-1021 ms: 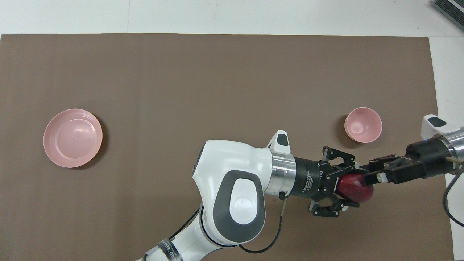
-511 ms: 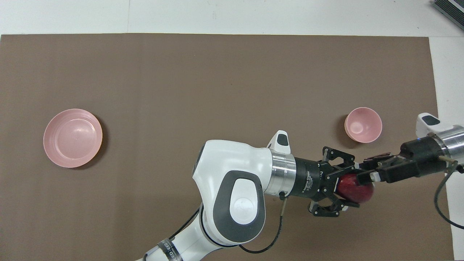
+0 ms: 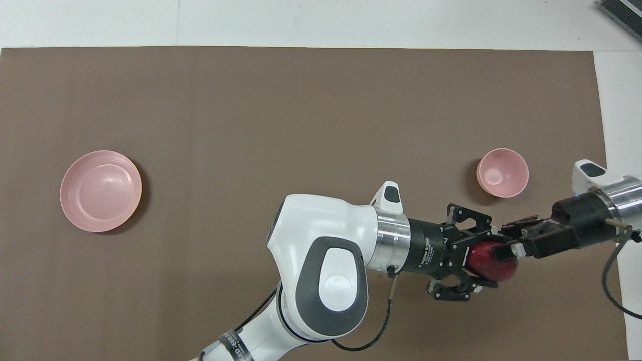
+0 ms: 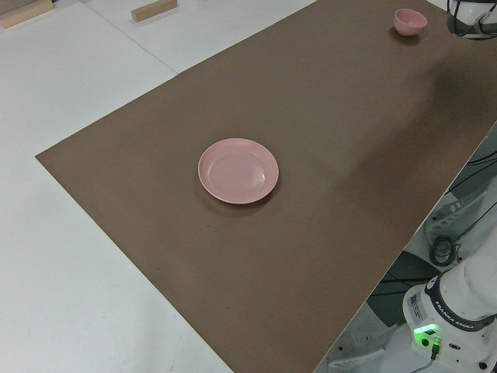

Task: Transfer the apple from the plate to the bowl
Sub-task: 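Close the right gripper on the apple held by the left gripper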

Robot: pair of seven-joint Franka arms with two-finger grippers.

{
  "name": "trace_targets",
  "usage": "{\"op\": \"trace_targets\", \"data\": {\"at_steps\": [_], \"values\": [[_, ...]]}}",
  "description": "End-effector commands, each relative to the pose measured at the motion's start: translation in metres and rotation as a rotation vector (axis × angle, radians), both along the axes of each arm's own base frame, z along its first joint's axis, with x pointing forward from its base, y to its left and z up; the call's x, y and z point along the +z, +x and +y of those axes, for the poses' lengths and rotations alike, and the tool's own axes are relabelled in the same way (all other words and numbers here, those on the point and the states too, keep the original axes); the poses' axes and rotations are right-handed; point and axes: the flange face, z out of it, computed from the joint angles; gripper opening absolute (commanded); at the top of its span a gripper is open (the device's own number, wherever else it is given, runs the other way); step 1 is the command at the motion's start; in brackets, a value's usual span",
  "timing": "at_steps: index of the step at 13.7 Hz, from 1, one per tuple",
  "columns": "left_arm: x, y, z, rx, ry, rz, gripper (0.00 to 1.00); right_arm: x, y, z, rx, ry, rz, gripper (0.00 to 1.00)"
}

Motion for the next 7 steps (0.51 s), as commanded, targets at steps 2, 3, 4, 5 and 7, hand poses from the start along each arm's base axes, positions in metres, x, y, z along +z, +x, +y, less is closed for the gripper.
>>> {"op": "trace_targets", "data": {"at_steps": [2, 3, 4, 5, 7], "values": [[0.0050, -0.0002, -0.0041, 0.017, -0.011, 0.007, 0.00, -0.0022, -0.0118, -0.0002, 0.026, -0.023, 0.012, 0.38], [0.0049, -0.0002, -0.0041, 0.017, -0.011, 0.007, 0.00, -0.0026, -0.0116, 0.0002, 0.023, -0.032, 0.032, 0.23], [0.0049, -0.0002, -0.0041, 0.017, -0.011, 0.007, 0.00, -0.0020, -0.0113, 0.0009, 0.022, -0.034, 0.037, 0.15], [0.0049, -0.0002, -0.0041, 0.017, -0.012, 0.005, 0.00, -0.0021, -0.0108, 0.0022, 0.025, -0.035, 0.037, 0.12], [0.0049, -0.0002, -0.0040, 0.017, -0.011, 0.005, 0.00, -0.0017, -0.0095, 0.0019, 0.025, -0.035, 0.035, 0.09]]}}
